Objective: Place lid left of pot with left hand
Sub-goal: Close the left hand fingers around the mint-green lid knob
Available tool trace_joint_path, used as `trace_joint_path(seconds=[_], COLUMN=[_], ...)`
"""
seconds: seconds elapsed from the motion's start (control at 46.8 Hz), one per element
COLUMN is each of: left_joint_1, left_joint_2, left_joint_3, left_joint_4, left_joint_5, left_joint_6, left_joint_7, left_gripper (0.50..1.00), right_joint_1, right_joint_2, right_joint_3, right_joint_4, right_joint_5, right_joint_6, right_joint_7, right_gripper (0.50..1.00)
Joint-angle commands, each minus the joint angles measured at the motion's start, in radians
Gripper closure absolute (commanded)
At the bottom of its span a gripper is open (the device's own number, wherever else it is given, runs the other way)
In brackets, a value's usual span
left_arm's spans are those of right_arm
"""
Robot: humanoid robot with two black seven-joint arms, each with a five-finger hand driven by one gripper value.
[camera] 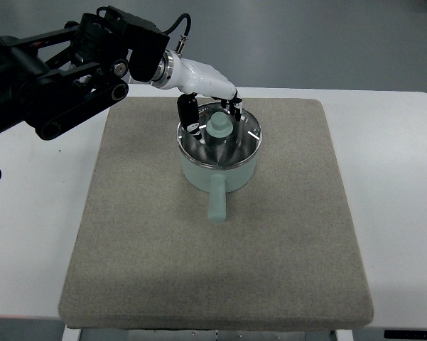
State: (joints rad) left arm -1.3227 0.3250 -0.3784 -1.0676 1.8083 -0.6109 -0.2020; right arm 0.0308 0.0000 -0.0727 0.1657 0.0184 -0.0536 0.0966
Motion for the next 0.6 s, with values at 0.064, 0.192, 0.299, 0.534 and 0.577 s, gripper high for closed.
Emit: trace_joint_path(seconds=[0.064,0.192,0.299,0.534,0.577], left_joint_1=[-0.004,-0.007,-0.007,-0.003,-0.003], left_joint_2=[0.0,0.0,0.002,0.002,0.002], left_joint_3=[-0.001,-0.004,-0.005,-0.004,-0.002], left_joint_4=[0.0,-0.002,-0.002,0.0,0.0], left_joint_5=[0.0,-0.001,-0.001,0.0,0.0], left_joint_6=[0.0,0.0,0.0,0.0,0.0], left_joint_7=[0.0,0.0,0.0,0.0,0.0], left_gripper=[0.718,0.709,0.709,0.724,0.775], right_joint_1=[0.0,0.0,0.0,0.0,0.0], right_joint_2=[0.0,0.0,0.0,0.0,0.0], right_joint_3=[0.001,0.001,0.001,0.001,-0.001], right_joint_4=[0.0,0.0,0.0,0.0,0.0], right_joint_5=[0.0,0.0,0.0,0.0,0.0], right_joint_6=[0.0,0.0,0.0,0.0,0.0], right_joint_7=[0.0,0.0,0.0,0.0,0.0], right_gripper=[0.579,0.579,0.579,0.579,0.579])
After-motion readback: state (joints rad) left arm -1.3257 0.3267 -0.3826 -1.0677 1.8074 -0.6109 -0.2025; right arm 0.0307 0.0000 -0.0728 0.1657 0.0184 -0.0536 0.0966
